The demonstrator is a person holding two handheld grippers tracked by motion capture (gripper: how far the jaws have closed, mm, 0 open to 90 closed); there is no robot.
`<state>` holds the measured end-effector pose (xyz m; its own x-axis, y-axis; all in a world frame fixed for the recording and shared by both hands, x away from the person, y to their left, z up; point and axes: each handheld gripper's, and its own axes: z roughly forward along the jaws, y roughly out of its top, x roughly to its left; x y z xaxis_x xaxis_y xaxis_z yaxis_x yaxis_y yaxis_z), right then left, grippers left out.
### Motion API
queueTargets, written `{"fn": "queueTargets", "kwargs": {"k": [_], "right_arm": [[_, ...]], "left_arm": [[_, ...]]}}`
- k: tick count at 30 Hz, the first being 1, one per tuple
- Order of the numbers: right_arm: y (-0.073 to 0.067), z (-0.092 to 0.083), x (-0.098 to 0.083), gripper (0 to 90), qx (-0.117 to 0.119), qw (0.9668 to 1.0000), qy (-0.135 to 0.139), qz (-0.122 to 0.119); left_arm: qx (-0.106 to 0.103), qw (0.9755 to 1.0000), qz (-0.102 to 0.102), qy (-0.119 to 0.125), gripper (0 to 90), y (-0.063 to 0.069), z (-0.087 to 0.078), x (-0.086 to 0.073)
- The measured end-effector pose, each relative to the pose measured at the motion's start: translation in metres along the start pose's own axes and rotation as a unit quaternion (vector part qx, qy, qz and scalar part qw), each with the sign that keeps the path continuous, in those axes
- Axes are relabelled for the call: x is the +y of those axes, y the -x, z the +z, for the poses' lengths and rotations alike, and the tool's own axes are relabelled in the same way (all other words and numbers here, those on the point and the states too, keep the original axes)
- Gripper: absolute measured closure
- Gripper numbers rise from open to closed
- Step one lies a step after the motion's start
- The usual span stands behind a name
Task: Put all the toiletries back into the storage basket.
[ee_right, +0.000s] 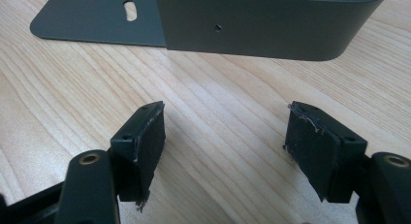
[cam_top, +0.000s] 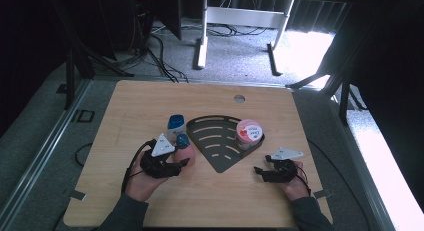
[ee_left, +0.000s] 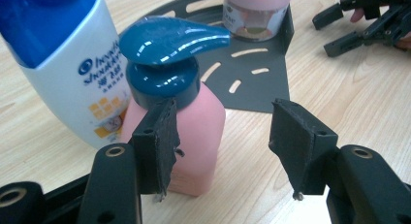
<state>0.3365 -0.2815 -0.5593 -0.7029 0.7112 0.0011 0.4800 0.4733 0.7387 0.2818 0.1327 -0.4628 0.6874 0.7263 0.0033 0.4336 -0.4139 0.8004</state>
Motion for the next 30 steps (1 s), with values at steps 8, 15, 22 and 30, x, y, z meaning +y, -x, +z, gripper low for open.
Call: {"fn": "queueTargets", "kwargs": {"k": [8, 15, 22, 30], "right_arm": [[0.0, 0.0, 0.0, 29.6, 0.001, 1.0, 0.0, -0.001], [0.0, 0.0, 0.0, 29.5, 0.002, 1.0, 0.0, -0.001], [0.0, 0.0, 0.0, 29.5, 0.002, 1.0, 0.0, 0.0], [0.0, 0.0, 0.0, 29.2, 0.003, 1.0, 0.0, -0.002]], "left_arm": [[0.016, 0.9997, -0.021, 0.003, 38.2, -0.009, 0.005, 0.003], [0.016, 0.9995, -0.027, -0.002, 32.1, -0.013, 0.015, 0.01], [0.018, 0.9996, -0.02, -0.006, 30.5, -0.016, 0.026, 0.017], [0.013, 0.9995, -0.028, -0.007, 35.1, -0.021, 0.035, 0.018]]}}
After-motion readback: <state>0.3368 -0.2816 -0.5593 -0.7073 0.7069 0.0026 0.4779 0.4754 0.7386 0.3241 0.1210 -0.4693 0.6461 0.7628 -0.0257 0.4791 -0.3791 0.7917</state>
